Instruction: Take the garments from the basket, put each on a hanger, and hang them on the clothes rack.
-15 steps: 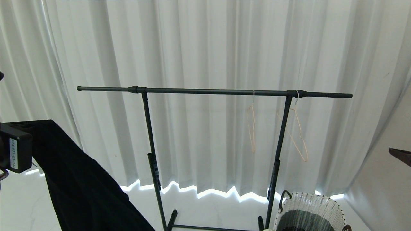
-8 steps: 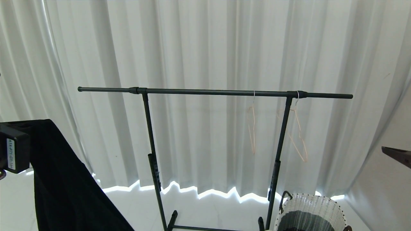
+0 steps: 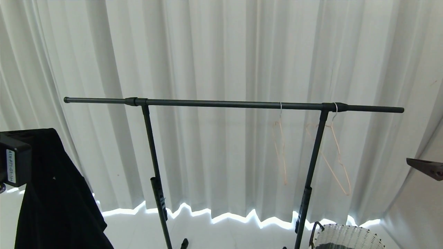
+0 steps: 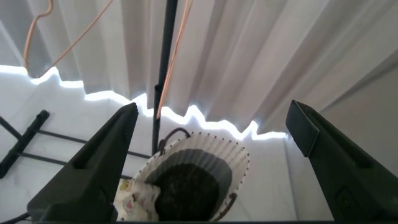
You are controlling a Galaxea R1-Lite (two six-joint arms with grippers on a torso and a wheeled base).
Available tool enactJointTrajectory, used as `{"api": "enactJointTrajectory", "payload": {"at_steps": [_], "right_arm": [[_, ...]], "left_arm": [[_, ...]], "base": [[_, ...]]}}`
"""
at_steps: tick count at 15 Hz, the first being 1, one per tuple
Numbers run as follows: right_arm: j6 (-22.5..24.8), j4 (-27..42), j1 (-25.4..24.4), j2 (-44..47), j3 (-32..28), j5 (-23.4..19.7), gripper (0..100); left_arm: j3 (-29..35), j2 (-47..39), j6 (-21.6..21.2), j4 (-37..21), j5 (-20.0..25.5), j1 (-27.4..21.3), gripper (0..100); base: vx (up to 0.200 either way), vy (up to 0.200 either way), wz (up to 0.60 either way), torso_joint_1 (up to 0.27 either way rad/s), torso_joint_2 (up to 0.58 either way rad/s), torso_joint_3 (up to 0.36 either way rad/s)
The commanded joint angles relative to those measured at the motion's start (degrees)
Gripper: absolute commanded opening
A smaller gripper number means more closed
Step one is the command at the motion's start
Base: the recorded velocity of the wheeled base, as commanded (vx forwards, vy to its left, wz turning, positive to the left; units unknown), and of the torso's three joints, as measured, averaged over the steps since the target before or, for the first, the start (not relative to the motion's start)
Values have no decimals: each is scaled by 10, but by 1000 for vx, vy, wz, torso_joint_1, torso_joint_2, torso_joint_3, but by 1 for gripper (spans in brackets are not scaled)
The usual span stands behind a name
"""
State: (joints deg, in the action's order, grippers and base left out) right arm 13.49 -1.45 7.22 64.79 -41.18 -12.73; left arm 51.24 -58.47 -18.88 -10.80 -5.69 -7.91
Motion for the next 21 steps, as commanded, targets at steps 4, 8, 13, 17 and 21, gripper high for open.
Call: {"api": "enactJointTrajectory", "payload": {"at_steps": [4, 8, 13, 17, 21], "right_arm": [[0, 0, -4, 25, -1, 0, 100], [-50, 0, -43, 73, -23, 2, 100], [-116, -42, -71, 198, -35, 69, 100], [-156, -123, -102, 300, -37, 123, 100], [-156, -124, -105, 355, -51, 122, 100]], "left_arm": [[-3, -2, 1, 0, -1, 0, 0], [-13, -2, 3, 0, -1, 0, 0], [-28, -9, 2, 0, 0, 1, 0], [-30, -23, 8, 0, 1, 1, 0], [-40, -17, 9, 0, 20, 1, 0]], "base": [[200, 0, 0, 1, 4, 0], [50, 0, 0, 1, 1, 1], [0, 0, 0, 0, 0, 0], [0, 0, 0, 0, 0, 0], [0, 0, 0, 0, 0, 0]]}}
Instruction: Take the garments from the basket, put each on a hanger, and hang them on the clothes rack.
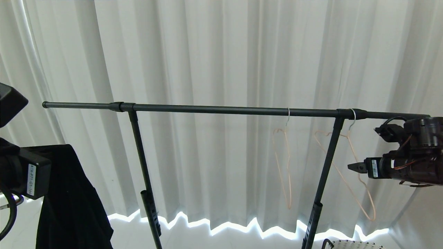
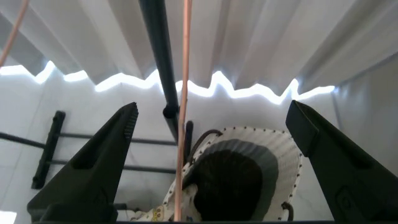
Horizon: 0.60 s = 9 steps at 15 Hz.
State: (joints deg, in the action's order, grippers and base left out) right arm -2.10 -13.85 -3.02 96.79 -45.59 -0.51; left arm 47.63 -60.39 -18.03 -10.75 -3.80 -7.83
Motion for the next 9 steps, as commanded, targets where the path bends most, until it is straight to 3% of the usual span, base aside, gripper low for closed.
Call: {"api": "enactJointTrajectory", "payload": {"at_steps": [1, 6, 9], "right_arm": [[0, 0, -2, 41, -11, 0, 100], [-2, 0, -2, 109, -67, 1, 100], [-5, 0, -3, 118, -67, 2, 100]], "left_arm": [[-9, 4, 0, -1, 1, 0, 0], [-14, 12, 1, -1, 0, 0, 0], [-14, 12, 1, -1, 0, 1, 0]], "base": [[0, 0, 0, 0, 0, 0], [0, 0, 0, 0, 0, 0], [0, 0, 0, 0, 0, 0]]}}
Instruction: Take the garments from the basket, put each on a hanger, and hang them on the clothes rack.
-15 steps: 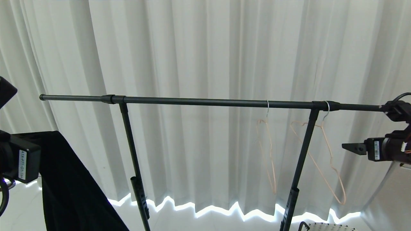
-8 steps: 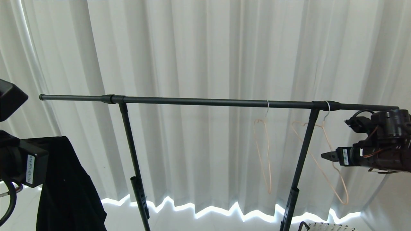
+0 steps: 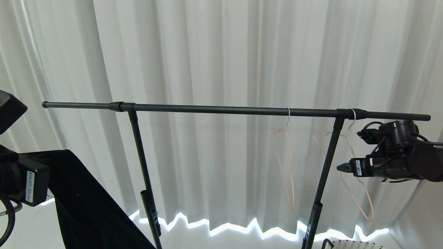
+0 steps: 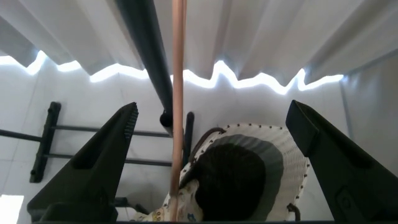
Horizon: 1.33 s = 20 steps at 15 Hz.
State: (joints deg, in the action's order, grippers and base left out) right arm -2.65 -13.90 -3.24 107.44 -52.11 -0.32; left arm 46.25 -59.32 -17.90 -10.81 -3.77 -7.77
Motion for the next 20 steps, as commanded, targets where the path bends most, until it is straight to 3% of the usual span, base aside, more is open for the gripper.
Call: {"api": "enactJointTrajectory", "payload": {"at_steps": [1, 5, 6, 20], "right_arm": [[-3, 1, -2, 14, -2, 0, 100], [-25, 0, -8, 19, 0, 1, 100], [-25, 0, -8, 19, -1, 0, 0], [-45, 1, -9, -55, 3, 15, 0]], "left_arm": [[-1, 1, 5, 0, 0, 0, 0], [0, 2, 13, 0, -1, 0, 0], [0, 3, 13, 0, -1, 0, 0], [1, 10, 14, 0, 1, 11, 0]], "base": [[0, 0, 0, 0, 0, 0], [0, 0, 0, 0, 0, 0], [0, 0, 0, 0, 0, 0], [0, 0, 0, 0, 0, 0]]}}
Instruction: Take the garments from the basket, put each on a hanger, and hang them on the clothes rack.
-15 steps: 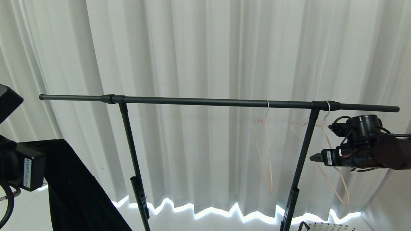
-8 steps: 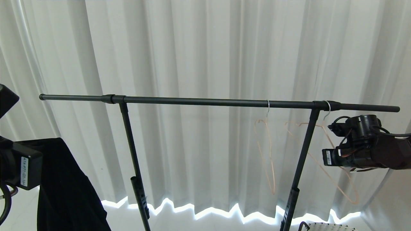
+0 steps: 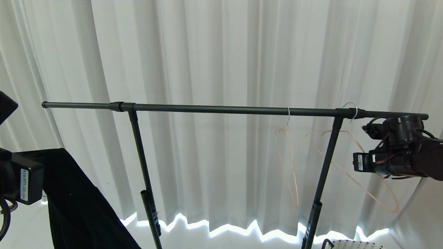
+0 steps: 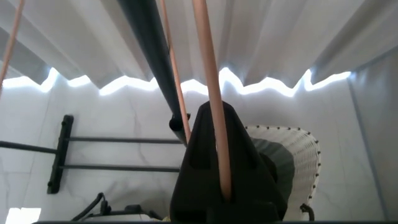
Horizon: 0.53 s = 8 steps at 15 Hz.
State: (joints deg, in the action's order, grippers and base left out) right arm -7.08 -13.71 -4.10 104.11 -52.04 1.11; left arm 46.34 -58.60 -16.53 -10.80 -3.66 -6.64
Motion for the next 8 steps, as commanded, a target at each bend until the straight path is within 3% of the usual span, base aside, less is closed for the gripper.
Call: {"api": "enactJointTrajectory", "payload": {"at_steps": [1, 6, 8], "right_arm": [[-3, -1, 0, -30, 4, 6, 0], [-4, -1, -1, -80, 24, 16, 0], [-6, -2, -3, -118, 61, 51, 0]], "left_arm": [[-1, 4, 0, 0, 0, 0, 0], [-2, 12, 0, 0, 0, 0, 0], [-7, 11, -1, 0, -1, 1, 0]], "base": [[0, 0, 0, 0, 0, 0], [0, 0, 0, 0, 0, 0], [0, 0, 0, 0, 0, 0]]}}
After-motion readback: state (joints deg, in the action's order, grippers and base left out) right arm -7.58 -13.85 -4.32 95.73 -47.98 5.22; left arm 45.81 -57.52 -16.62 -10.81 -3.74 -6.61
